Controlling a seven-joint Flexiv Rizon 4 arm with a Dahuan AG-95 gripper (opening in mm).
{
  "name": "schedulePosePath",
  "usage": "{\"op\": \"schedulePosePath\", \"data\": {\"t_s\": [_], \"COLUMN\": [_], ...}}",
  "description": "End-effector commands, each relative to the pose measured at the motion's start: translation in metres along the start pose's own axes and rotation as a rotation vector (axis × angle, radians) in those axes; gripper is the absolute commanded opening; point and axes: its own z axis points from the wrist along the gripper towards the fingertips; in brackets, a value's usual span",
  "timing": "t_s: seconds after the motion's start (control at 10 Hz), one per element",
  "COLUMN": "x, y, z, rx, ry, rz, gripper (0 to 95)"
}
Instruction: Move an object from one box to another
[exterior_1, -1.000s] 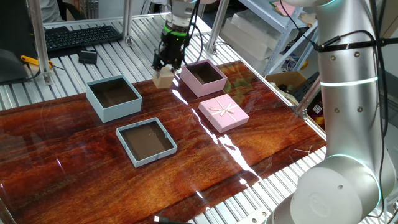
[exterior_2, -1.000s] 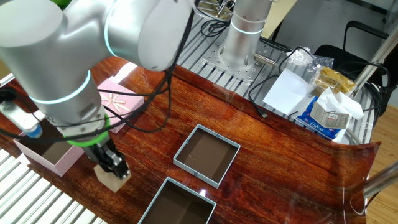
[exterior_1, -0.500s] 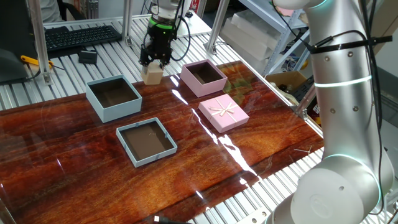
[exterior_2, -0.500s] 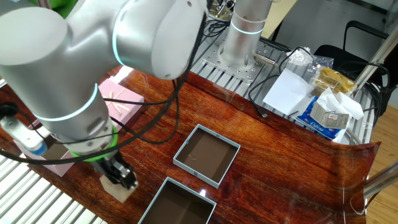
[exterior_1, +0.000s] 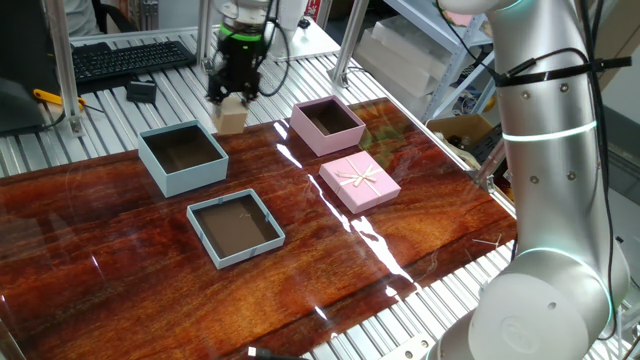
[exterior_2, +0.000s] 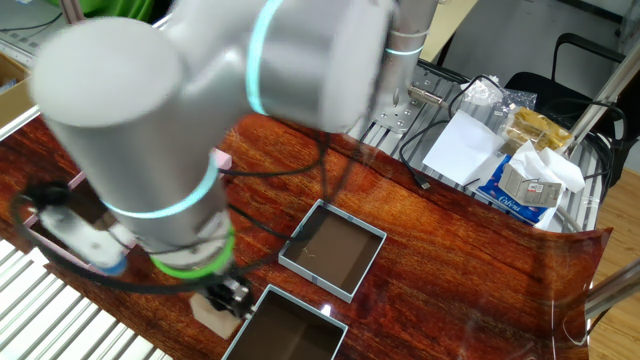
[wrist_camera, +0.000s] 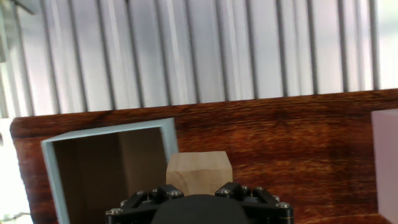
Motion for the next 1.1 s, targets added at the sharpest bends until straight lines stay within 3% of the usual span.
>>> {"op": "schedulePosePath", "data": {"t_s": [0.1,0.6,1.1], "x": [0.004,0.023,0.038], "y": [0.009,0.040,0.058], "z": [-0.001,0.000,0.011], "rx": [-0.002,0.000,-0.011], "ry": [0.002,0.001,-0.001], "rz": [0.009,0.010,-0.001], "gripper": [0.0,0.0,0.0]}}
